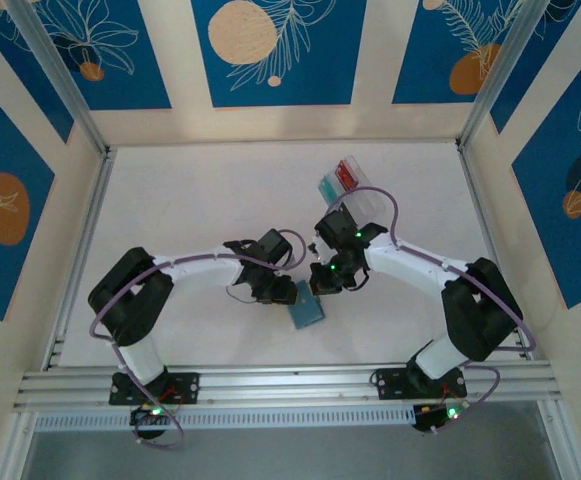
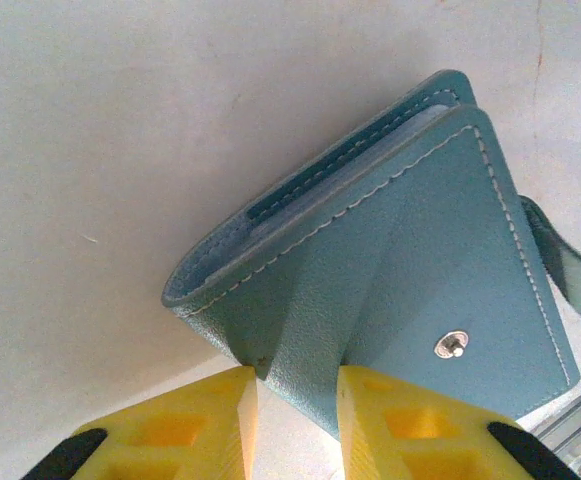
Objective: Put the credit cards into the card holder
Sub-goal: Close the button on the card holder.
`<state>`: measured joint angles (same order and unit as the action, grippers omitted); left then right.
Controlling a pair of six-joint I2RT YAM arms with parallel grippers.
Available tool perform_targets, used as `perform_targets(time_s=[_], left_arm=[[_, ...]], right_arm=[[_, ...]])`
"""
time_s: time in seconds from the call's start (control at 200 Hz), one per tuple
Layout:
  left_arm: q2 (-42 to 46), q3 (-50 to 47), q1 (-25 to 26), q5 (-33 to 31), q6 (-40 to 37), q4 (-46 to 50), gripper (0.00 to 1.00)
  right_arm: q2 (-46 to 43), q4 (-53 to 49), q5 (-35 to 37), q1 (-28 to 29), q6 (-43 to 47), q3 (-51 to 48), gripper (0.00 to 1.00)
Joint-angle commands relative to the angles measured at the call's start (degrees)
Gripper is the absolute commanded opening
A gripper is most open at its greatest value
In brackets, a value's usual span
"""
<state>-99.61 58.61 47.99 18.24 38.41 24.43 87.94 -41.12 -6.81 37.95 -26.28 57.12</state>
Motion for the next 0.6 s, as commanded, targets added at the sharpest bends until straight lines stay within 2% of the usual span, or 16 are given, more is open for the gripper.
perform_targets(time_s=[0.0,0.42,0.595], left_arm=[[-1.3,2.02,1.21,-0.78,-0.88,1.27,0.27],[-2.08,3.48,1.78,-1.28,-0.86,2.09,0.27],[-2.41,3.62,1.98,-1.11,-0.68,1.77,0.27]], right_arm=[[1.73,1.24,-3.33,1.06,0.29,0.01,0.0],[5.99,3.56,-5.22,2.45,0.0,-0.78,0.0],[7.36,6.41,-8.62,2.13,-1.11,-1.52,0.0]])
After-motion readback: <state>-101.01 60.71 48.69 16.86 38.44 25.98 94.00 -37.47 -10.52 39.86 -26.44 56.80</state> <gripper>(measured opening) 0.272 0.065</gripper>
